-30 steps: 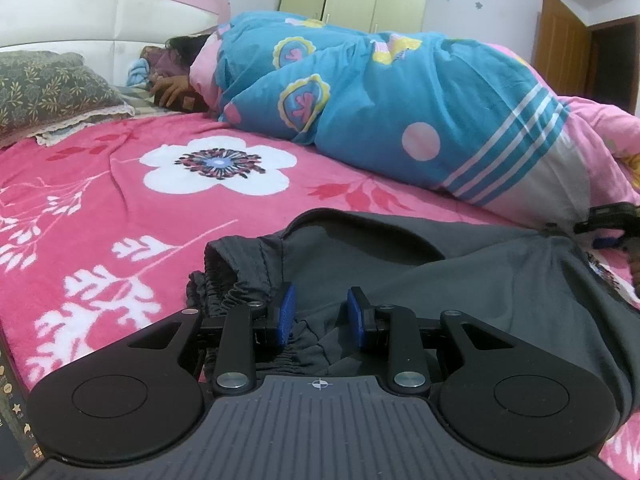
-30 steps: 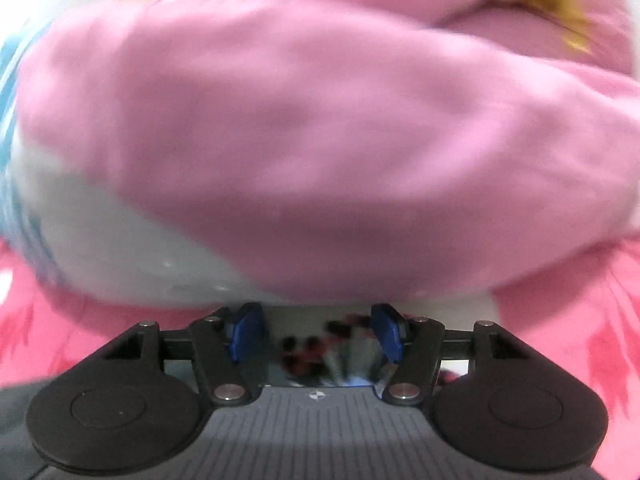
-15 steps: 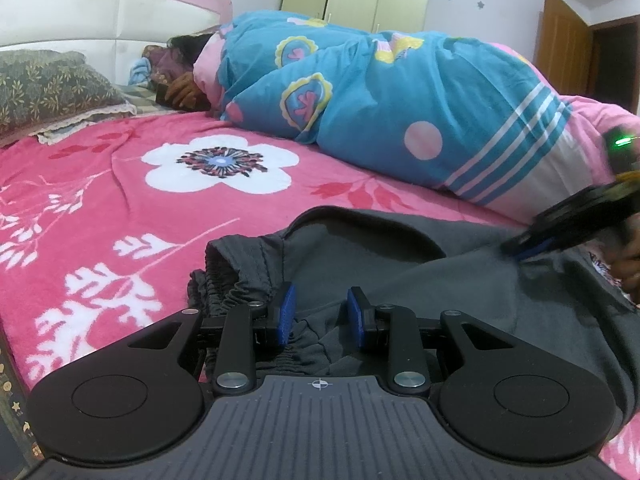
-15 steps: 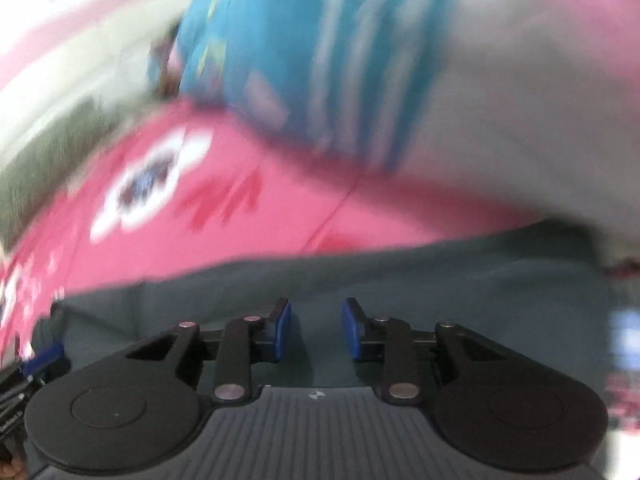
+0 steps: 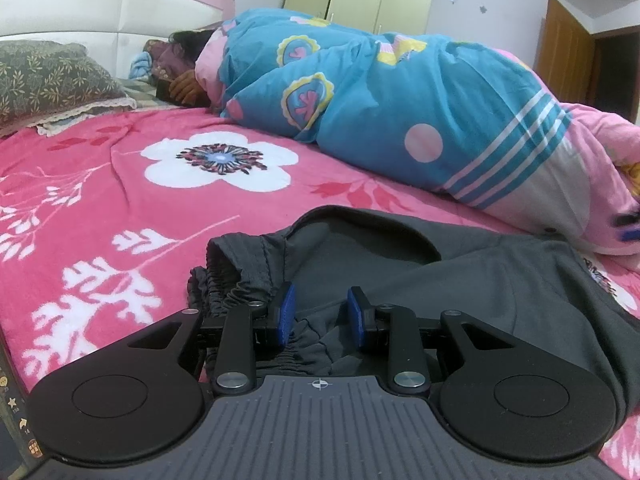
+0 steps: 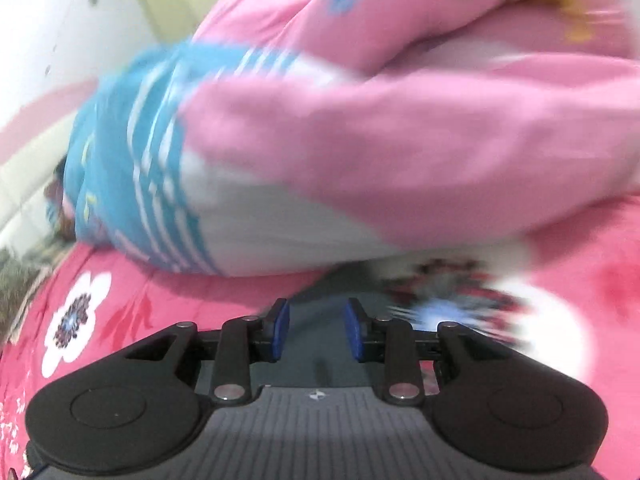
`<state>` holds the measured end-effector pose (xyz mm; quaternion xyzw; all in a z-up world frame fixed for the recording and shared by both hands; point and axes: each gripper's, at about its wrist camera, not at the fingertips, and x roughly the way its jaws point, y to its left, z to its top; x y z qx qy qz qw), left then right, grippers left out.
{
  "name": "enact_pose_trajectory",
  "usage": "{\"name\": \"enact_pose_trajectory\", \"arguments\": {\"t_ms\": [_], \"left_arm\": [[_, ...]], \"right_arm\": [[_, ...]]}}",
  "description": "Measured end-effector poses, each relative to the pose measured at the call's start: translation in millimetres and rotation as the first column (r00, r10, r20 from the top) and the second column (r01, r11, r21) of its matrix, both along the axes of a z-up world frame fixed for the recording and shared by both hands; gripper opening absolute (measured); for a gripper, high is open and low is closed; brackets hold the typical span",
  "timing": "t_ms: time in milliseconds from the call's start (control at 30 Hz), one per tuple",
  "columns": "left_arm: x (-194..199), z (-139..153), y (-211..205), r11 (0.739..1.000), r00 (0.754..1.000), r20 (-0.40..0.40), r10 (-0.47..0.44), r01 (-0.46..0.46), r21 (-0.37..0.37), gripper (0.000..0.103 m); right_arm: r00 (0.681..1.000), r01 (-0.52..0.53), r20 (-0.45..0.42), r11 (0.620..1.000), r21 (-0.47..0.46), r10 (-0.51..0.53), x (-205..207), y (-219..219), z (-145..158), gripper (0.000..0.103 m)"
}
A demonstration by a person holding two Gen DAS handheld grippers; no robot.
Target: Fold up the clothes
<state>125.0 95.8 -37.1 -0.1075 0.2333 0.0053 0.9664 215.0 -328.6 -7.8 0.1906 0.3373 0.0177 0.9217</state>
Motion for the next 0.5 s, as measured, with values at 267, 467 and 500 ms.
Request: {"name": "enact_pose_trajectory", "arguments": {"t_ms": [267,467,500], "left_arm": [[-1.0,-1.6,2.0,1.0,1.0,0.006,0.001,-0.001,-0.014,0.029],[-1.5,-3.8,6.4,0.999,1.0,0.015,-0.001,0.001,-0.044,0.029],[-1.5,-4.1,6.7,0.999,1.0,0.016,-0.001,0.001,-0.047,0.029]], "right_arm": [[0.975,0.188,-0.154,0.96,0.206,-0.158,-106.2,-67.6,-14.9,0.042],[0.957,0.257,-0.227,0.886,0.385,-0.18,-130.6,-72.4,-63.6,0.042],[0.956,0.265,-0.228,0.873,0.41,-0.183,-132.3,-73.5,-68.8,0.042]]}}
